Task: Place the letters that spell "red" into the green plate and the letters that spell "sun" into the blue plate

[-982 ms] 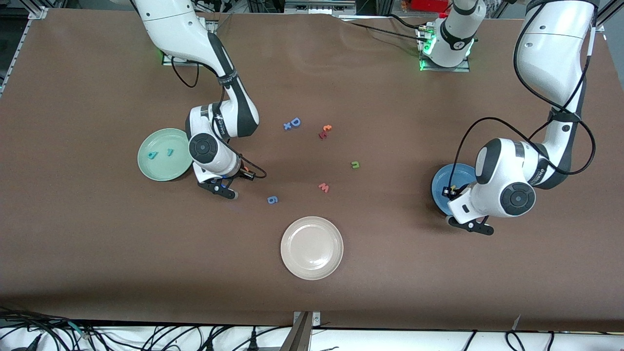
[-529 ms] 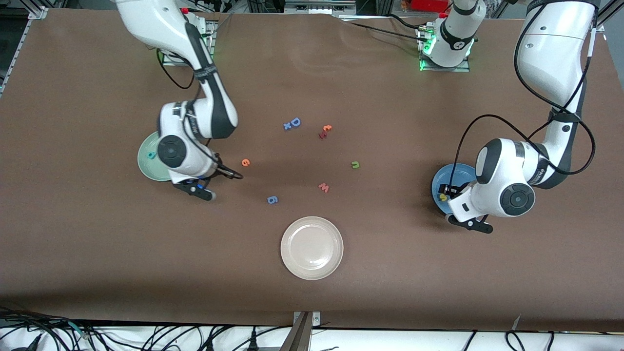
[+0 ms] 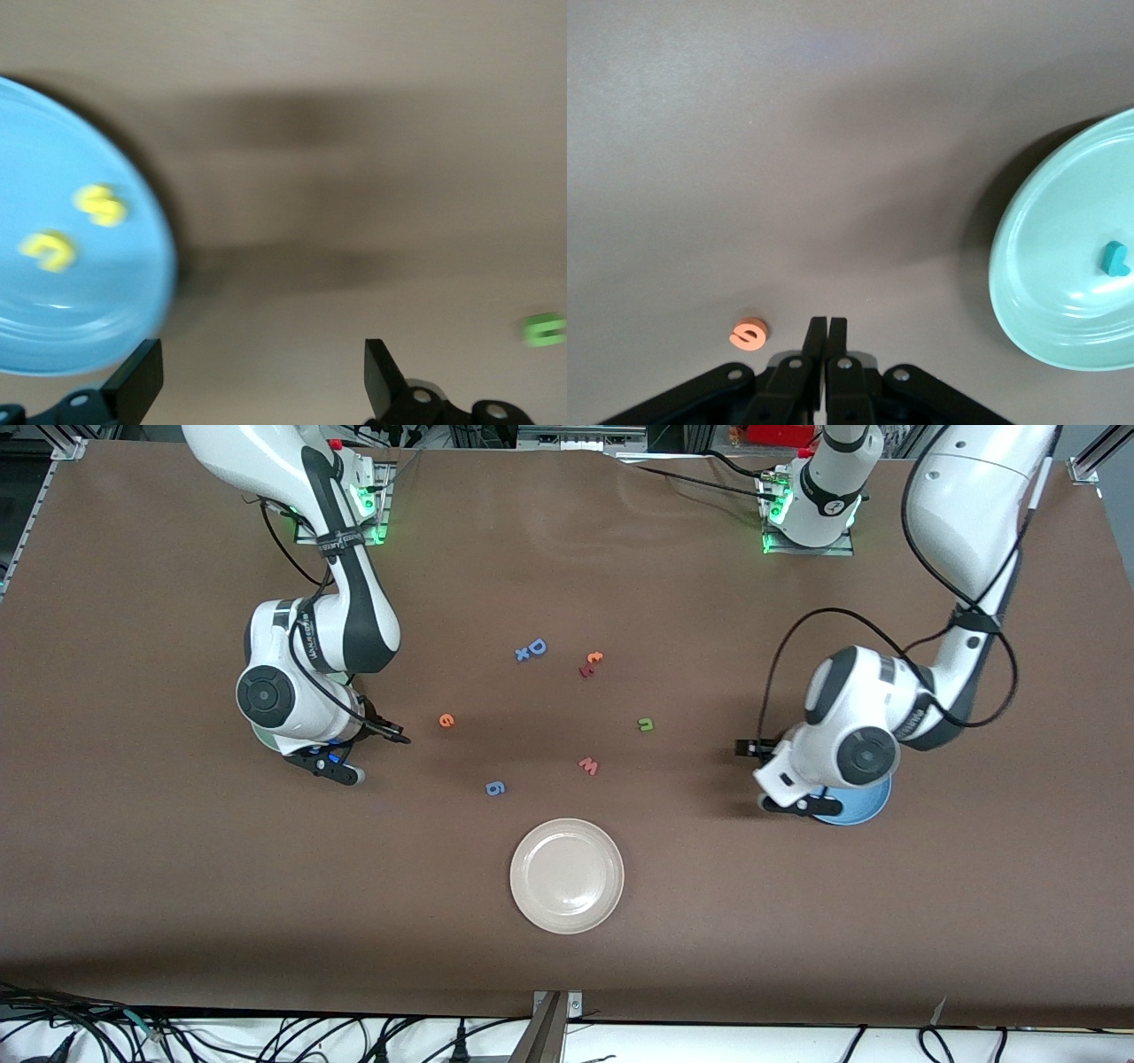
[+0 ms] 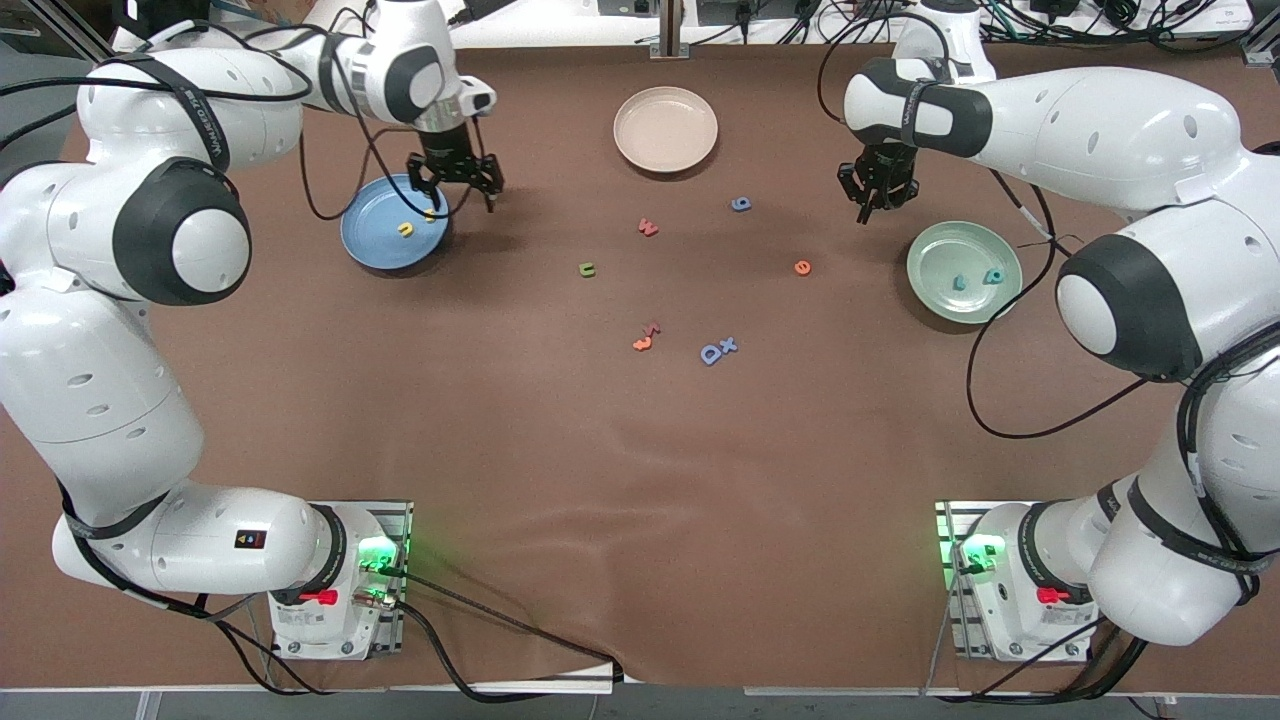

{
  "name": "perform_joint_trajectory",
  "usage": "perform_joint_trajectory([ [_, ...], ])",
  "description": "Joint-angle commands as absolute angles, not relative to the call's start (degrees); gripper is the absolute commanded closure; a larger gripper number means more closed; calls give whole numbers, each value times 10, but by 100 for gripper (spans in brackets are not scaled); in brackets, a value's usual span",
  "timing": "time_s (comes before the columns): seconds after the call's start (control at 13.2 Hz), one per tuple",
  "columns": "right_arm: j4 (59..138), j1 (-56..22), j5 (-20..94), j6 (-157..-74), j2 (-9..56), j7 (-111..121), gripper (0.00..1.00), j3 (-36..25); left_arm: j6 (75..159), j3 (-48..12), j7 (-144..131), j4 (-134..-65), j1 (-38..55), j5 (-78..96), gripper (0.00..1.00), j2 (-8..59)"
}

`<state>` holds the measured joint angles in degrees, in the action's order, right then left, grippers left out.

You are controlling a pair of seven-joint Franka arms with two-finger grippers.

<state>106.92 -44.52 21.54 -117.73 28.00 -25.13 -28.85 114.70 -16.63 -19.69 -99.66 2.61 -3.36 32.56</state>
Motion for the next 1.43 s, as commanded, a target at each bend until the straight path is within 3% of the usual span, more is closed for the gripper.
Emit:
perform_joint_trajectory([
  [0.0,1064,-446,220,-1174,258,-235,94,-288,1241,-187,-284,-1090,37,-36,0,284],
  [0.3,1009,-449,219,-1130,254,-248,91,-285,1302,-190,-368,-1138,81,-55,0,272],
  [0.68,977,-493,213,-1132,259,-250,88,-283,1360,-221,-480,-1175,126,-57,0,260],
  [0.83,977,-509,201,-1137,268,-250,54,-283,1378,-221,-483,-1174,130,-57,0,268],
  [0.91,976,-517,182,-1138,269,-250,19,-283,1382,-221,-483,-1171,130,-57,0,276],
  [1.36,995,-552,134,-1171,308,-248,16,-279,1397,-218,-534,-1136,137,-115,0,313],
])
